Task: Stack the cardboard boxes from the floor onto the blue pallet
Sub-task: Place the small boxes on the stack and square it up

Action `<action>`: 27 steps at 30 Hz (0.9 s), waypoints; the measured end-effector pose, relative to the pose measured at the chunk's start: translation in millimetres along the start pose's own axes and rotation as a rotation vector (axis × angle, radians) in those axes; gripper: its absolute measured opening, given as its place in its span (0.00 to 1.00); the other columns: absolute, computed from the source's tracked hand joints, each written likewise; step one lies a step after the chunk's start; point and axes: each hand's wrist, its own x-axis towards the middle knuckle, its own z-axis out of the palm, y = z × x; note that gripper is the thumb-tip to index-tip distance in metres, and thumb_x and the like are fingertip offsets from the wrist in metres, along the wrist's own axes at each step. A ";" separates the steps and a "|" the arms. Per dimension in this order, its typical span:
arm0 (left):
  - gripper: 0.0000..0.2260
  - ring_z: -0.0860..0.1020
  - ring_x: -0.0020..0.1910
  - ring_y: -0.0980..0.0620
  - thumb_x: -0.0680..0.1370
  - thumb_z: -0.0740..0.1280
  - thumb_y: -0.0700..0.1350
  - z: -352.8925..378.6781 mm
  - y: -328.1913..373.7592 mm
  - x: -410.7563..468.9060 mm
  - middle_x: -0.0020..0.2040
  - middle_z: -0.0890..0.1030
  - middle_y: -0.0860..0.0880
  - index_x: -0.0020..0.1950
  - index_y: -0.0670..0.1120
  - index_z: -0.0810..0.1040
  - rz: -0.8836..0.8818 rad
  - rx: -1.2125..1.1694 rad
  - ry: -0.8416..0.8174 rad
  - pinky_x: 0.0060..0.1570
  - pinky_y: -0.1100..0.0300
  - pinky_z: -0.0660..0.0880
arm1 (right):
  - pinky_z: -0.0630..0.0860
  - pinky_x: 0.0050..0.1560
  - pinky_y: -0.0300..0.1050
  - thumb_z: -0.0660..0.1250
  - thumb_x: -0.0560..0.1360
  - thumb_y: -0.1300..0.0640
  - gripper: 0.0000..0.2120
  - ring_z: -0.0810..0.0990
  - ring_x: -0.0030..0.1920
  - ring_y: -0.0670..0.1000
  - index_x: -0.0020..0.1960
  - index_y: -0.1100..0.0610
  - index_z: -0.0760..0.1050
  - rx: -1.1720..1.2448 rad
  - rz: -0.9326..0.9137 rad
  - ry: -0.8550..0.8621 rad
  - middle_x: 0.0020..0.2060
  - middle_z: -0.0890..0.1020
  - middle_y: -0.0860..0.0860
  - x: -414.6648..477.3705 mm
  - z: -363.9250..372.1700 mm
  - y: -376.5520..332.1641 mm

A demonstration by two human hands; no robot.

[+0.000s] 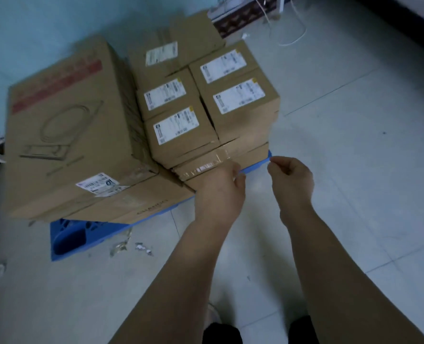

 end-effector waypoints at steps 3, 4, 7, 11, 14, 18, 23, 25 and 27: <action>0.11 0.80 0.50 0.45 0.82 0.60 0.47 -35.3 51.6 -7.4 0.49 0.83 0.45 0.55 0.44 0.80 -0.017 0.044 -0.025 0.48 0.51 0.77 | 0.72 0.43 0.38 0.67 0.73 0.57 0.08 0.79 0.44 0.46 0.49 0.47 0.80 -0.032 -0.049 -0.057 0.44 0.82 0.45 -13.2 -39.3 -56.5; 0.12 0.80 0.50 0.45 0.82 0.60 0.48 -46.6 70.4 -10.5 0.49 0.83 0.45 0.54 0.44 0.80 -0.022 0.059 -0.019 0.48 0.51 0.77 | 0.72 0.42 0.38 0.67 0.73 0.58 0.08 0.79 0.44 0.46 0.50 0.48 0.80 -0.048 -0.067 -0.074 0.44 0.82 0.45 -16.7 -54.0 -74.2; 0.12 0.80 0.52 0.44 0.82 0.59 0.48 -74.7 121.8 -22.8 0.51 0.83 0.44 0.57 0.44 0.79 -0.068 0.078 0.026 0.49 0.52 0.77 | 0.74 0.43 0.38 0.67 0.74 0.58 0.08 0.79 0.44 0.46 0.49 0.48 0.79 -0.119 -0.091 -0.145 0.45 0.82 0.46 -23.6 -97.6 -116.3; 0.12 0.80 0.51 0.44 0.81 0.59 0.47 -92.3 173.8 -30.6 0.52 0.83 0.44 0.58 0.43 0.78 -0.096 0.020 0.086 0.47 0.54 0.75 | 0.76 0.49 0.44 0.67 0.74 0.57 0.05 0.79 0.47 0.48 0.49 0.49 0.79 -0.183 -0.138 -0.191 0.48 0.82 0.47 -14.8 -143.6 -164.8; 0.11 0.79 0.50 0.44 0.81 0.60 0.46 -100.8 200.0 -23.3 0.52 0.82 0.45 0.59 0.43 0.77 -0.092 0.036 0.119 0.48 0.52 0.76 | 0.77 0.54 0.47 0.66 0.75 0.57 0.09 0.80 0.51 0.50 0.53 0.50 0.80 -0.236 -0.174 -0.239 0.50 0.82 0.47 -2.2 -156.3 -200.2; 0.12 0.79 0.54 0.46 0.80 0.61 0.46 -109.8 213.7 6.1 0.54 0.82 0.46 0.59 0.44 0.79 -0.132 -0.007 0.175 0.52 0.54 0.76 | 0.78 0.53 0.49 0.66 0.73 0.58 0.05 0.80 0.48 0.52 0.44 0.48 0.77 -0.299 -0.214 -0.340 0.40 0.80 0.44 25.2 -152.9 -234.0; 0.13 0.79 0.54 0.48 0.80 0.62 0.49 -108.7 211.9 61.6 0.56 0.82 0.48 0.61 0.46 0.78 -0.244 -0.080 0.263 0.52 0.54 0.76 | 0.76 0.53 0.45 0.67 0.75 0.56 0.08 0.79 0.51 0.51 0.53 0.54 0.80 -0.424 -0.288 -0.421 0.46 0.81 0.47 93.7 -131.7 -269.8; 0.12 0.79 0.54 0.48 0.80 0.62 0.50 -106.8 210.3 84.8 0.56 0.82 0.48 0.61 0.47 0.78 -0.297 -0.083 0.274 0.50 0.55 0.75 | 0.77 0.53 0.45 0.67 0.76 0.56 0.08 0.79 0.52 0.51 0.54 0.54 0.80 -0.470 -0.291 -0.461 0.48 0.81 0.48 122.4 -124.5 -284.7; 0.12 0.80 0.52 0.48 0.81 0.62 0.49 -105.3 214.0 115.8 0.54 0.82 0.47 0.60 0.46 0.78 -0.356 -0.100 0.267 0.47 0.57 0.74 | 0.77 0.53 0.46 0.66 0.76 0.57 0.07 0.80 0.52 0.51 0.53 0.53 0.80 -0.532 -0.299 -0.498 0.50 0.82 0.49 158.9 -117.7 -304.1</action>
